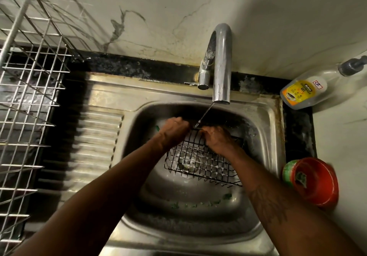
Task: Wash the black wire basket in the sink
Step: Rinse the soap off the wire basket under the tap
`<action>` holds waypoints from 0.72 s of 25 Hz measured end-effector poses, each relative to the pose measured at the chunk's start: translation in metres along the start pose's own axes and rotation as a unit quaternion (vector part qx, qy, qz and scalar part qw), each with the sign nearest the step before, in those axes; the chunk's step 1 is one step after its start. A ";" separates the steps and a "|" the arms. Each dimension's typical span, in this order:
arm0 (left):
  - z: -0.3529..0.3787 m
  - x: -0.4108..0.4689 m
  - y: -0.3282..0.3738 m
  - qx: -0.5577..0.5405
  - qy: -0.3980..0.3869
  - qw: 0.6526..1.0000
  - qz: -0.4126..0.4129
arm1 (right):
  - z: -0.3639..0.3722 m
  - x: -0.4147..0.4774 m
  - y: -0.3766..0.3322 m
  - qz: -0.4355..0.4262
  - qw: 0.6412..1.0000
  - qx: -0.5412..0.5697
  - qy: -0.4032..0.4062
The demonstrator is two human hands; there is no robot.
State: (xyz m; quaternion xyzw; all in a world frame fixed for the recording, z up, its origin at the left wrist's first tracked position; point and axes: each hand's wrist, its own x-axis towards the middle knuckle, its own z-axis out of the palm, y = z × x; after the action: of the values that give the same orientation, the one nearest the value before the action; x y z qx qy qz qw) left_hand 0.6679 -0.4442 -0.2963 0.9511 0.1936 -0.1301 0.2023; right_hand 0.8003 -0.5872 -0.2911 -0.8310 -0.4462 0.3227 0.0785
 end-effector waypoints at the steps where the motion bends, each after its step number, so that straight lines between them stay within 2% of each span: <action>1: 0.001 0.003 0.011 -0.002 -0.001 1.000 0.002 | -0.001 -0.001 -0.001 0.009 1.000 -0.002 -0.005; 4: 0.008 0.013 0.030 -0.059 -0.009 0.998 0.000 | -0.002 -0.005 0.006 0.023 0.999 -0.034 -0.007; 8: 0.008 0.015 0.008 -0.089 -0.041 0.994 -0.047 | -0.005 -0.010 0.011 0.036 0.996 -0.081 -0.018; 12: 0.001 0.007 -0.011 -0.153 -0.014 0.982 -0.112 | 0.004 -0.018 0.006 0.038 0.995 -0.097 0.003; 15: 0.003 0.004 -0.004 -0.131 -0.008 0.988 -0.083 | 0.005 -0.021 0.002 0.053 0.992 -0.110 0.009; 18: 0.008 0.006 0.004 -0.104 -0.017 0.994 -0.024 | 0.002 -0.022 -0.004 0.045 0.994 -0.097 -0.024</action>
State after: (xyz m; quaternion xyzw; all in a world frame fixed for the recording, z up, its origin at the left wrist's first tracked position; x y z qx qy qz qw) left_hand 0.6738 -0.4488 -0.3040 0.9176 0.2255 -0.1298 0.3006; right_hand 0.7883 -0.6026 -0.2806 -0.8460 -0.4391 0.3013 -0.0279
